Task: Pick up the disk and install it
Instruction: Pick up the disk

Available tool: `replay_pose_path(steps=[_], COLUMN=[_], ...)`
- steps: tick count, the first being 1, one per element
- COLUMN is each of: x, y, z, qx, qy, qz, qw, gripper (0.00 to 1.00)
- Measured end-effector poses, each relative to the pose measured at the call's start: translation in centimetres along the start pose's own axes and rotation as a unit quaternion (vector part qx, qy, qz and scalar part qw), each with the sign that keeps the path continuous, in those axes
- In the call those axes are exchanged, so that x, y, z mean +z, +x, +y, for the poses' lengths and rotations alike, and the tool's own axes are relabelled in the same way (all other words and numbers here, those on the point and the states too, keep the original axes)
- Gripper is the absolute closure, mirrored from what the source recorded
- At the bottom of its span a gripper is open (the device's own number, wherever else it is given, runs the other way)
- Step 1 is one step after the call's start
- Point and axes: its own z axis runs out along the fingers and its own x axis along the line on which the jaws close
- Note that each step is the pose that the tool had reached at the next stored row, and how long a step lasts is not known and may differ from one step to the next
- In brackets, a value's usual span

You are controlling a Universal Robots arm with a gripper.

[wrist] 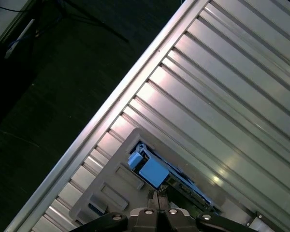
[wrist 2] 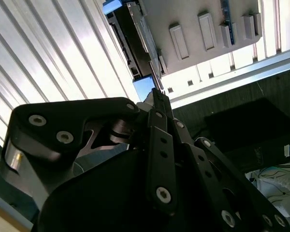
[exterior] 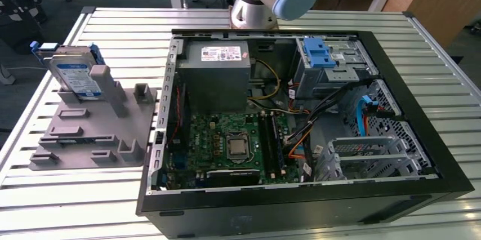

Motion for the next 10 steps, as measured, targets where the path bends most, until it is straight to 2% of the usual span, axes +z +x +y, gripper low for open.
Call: replay_pose_path(steps=[3, 5, 8, 10], x=[0.02, 0.04, 0.12, 0.18], y=[0.0, 0.0, 0.0, 0.0], z=[0.0, 0.0, 0.0, 0.0], qx=[-0.023, -0.041, -0.068, -0.086], qy=[-0.0005, -0.0009, -0.0015, -0.0019], qz=[0.0004, 0.0007, 0.0011, 0.0015], qw=[0.9997, 0.9992, 0.9977, 0.9963], gripper=[0.89, 0.89, 0.89, 0.89])
